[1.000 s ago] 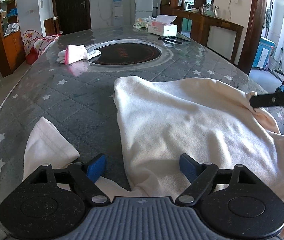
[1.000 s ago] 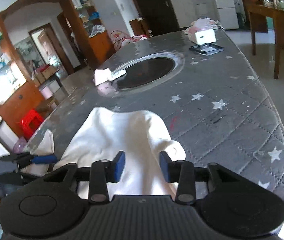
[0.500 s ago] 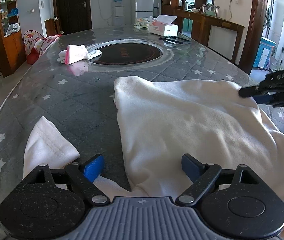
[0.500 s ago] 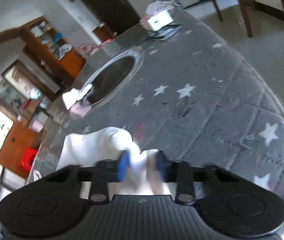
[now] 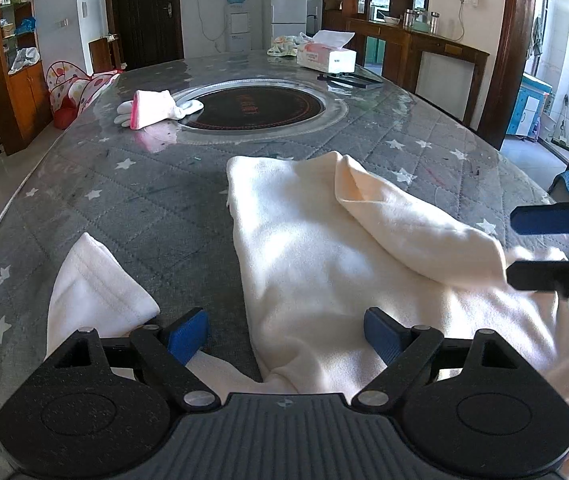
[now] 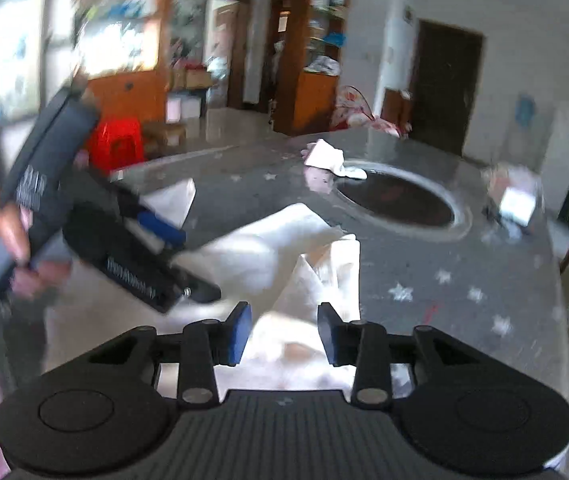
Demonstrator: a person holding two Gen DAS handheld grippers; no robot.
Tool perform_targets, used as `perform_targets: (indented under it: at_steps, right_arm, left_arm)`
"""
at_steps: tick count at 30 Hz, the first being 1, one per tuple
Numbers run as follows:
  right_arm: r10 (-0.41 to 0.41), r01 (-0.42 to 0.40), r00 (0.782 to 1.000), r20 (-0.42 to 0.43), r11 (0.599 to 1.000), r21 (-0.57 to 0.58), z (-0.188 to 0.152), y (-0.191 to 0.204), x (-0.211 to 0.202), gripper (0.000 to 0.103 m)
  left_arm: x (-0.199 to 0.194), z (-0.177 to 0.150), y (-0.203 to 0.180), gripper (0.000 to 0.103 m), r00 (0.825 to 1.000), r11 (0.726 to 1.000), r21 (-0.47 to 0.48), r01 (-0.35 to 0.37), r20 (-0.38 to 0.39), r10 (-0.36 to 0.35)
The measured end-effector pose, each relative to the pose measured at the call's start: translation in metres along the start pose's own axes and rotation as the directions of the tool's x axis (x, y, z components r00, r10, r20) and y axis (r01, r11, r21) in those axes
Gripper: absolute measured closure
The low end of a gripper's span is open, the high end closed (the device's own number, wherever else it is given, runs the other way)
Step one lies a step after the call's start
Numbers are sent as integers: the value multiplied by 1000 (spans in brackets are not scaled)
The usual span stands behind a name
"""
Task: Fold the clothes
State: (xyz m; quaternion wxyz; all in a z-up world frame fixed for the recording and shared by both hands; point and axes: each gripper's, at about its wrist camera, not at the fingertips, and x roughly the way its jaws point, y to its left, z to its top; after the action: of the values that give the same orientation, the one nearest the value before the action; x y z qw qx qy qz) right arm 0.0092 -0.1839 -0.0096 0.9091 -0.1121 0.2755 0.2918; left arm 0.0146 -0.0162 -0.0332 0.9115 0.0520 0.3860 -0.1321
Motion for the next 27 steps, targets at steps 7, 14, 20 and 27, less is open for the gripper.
perform_targets:
  at_steps: [7, 14, 20, 27]
  right_arm:
    - [6, 16, 996, -84, 965, 260, 5, -49, 17, 67]
    - [-5, 39, 985, -174, 980, 193, -3, -33, 41, 84]
    - [-139, 147, 981, -137, 988, 51, 13, -31, 27, 89]
    - [-462, 464, 885, -55, 884, 58, 32, -89, 18, 82]
  left_arm:
    - [1, -1, 1, 12, 1000, 1000, -9, -10, 2, 10]
    - [1, -2, 1, 12, 1000, 1000, -7, -10, 1, 10]
    - [2, -2, 2, 7, 1000, 1000, -13, -20, -5, 20]
    - [2, -3, 2, 4, 1000, 1000, -9, -17, -8, 17]
